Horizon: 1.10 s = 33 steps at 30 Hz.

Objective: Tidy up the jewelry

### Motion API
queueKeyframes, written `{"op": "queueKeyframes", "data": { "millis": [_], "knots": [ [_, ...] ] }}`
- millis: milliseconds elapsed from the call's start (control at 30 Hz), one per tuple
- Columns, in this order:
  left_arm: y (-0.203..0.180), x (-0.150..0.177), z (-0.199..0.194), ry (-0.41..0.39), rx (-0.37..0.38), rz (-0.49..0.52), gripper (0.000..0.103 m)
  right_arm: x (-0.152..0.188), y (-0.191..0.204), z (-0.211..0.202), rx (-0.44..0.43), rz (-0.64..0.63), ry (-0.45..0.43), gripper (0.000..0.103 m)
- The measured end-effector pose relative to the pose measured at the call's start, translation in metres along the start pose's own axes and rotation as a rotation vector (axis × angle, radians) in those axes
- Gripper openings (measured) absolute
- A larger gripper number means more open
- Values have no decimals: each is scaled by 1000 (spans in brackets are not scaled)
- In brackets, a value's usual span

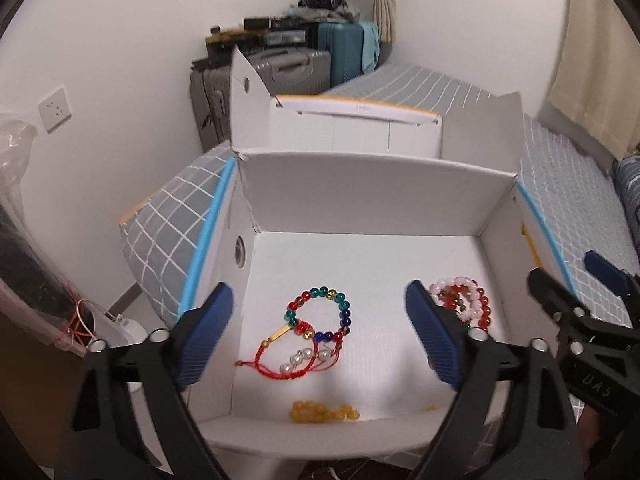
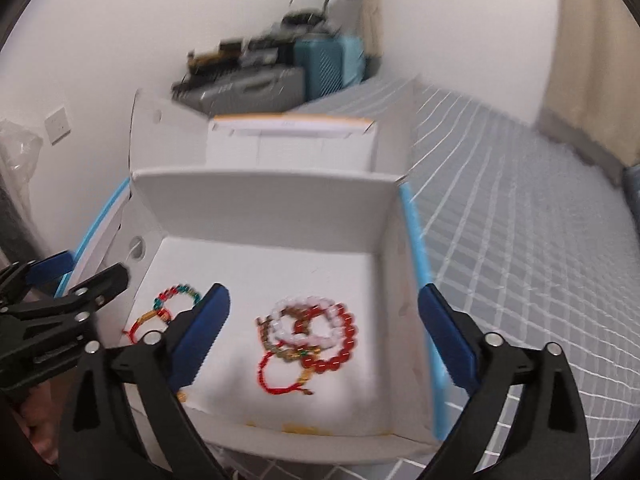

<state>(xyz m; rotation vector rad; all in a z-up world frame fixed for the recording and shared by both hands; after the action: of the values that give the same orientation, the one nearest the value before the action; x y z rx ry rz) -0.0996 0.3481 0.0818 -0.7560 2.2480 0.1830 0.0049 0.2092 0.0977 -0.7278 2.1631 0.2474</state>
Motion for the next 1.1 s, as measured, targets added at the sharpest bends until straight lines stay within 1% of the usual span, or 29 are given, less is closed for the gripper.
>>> {"op": "queueKeyframes", "data": {
  "millis": [33, 67, 167, 267, 367, 467, 567, 667, 867, 1100],
  "knots": [
    [1, 3, -9, -22, 27, -9, 97, 2, -3, -7, 0, 10, -21, 96],
    [0, 6, -16, -37, 38, -7, 97, 5, -7, -14, 1, 25, -32, 96],
    [-1, 15, -31, -75, 24, -1, 97, 13, -13, -29, 2, 56, -46, 96],
    [0, 24, -41, -91, 35, 4, 97, 22, -17, -40, 21, 64, -69, 96],
    [0, 37, -45, -90, 37, 15, 97, 32, -19, -44, 15, 72, -55, 96],
    [1, 50, -44, -78, 33, 27, 97, 44, -18, -48, 28, 72, -49, 96],
    [4, 61, -40, -55, 41, 24, 97, 55, -15, -51, 33, 62, -49, 96],
    [6, 68, -40, -51, 40, 15, 97, 62, -12, -51, 30, 57, -45, 96],
    [7, 70, -43, -62, 23, 14, 97, 68, -9, -48, 16, 50, -23, 96],
    [4, 69, -44, -68, 10, 19, 97, 68, -10, -48, 13, 51, -18, 96]
  ]
}}
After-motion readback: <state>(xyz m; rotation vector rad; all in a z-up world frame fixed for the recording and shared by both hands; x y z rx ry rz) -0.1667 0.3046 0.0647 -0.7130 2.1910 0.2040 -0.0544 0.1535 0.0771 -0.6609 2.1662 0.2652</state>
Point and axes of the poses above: each gripper's, at about its wrist camera, not at the fingertips, and z roughly the way its jaws point, y to its left, x to its underside, the point moved 2 cm from there along z, roughly the way its jaws point, and after that the axes turned 5 degrees about x, right-handed, at the moved point
